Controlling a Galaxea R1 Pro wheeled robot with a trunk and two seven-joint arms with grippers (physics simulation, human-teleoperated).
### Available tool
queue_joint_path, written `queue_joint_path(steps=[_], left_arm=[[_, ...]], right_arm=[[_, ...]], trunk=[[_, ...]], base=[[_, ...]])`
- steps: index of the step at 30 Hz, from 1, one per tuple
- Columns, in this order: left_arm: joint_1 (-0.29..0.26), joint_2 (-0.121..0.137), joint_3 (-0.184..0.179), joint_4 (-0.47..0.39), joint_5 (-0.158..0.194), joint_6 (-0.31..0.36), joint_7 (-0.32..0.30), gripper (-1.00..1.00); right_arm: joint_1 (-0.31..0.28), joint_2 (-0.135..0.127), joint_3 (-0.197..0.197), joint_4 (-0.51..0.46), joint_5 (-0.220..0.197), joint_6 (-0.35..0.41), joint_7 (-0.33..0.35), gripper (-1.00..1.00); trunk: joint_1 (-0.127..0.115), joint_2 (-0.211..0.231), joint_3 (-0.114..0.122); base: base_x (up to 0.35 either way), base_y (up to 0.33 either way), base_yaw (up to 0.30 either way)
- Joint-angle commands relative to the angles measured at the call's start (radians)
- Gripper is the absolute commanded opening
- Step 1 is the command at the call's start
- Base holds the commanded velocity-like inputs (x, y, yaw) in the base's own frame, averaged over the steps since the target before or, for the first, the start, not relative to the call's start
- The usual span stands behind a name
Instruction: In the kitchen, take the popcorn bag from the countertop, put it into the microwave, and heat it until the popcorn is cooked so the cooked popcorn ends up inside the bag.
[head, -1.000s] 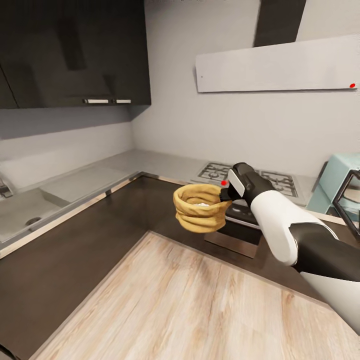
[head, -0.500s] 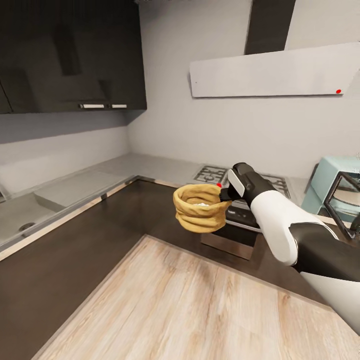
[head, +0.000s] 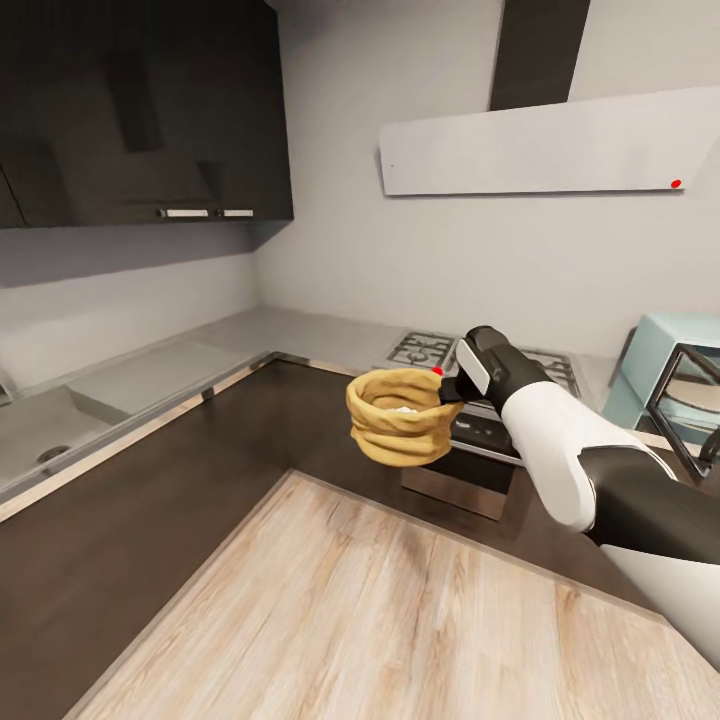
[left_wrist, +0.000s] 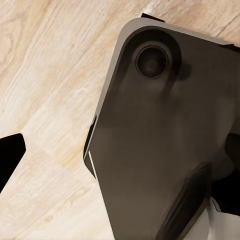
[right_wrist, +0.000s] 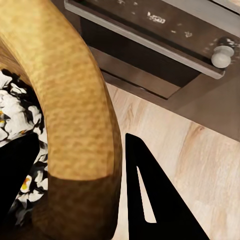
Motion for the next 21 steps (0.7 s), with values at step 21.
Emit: queue_joint_path(steps=[21], left_arm=[[0.0, 0.0, 0.001, -0.001, 0.003, -0.002, 0.002, 1.0]], right_arm=[[-0.001, -0.025, 0.0, 0.0, -0.01, 0.004, -0.007, -1.0]], trunk=[[0.0, -0.001, -0.001]], base=[[0.0, 0.0, -0.162]])
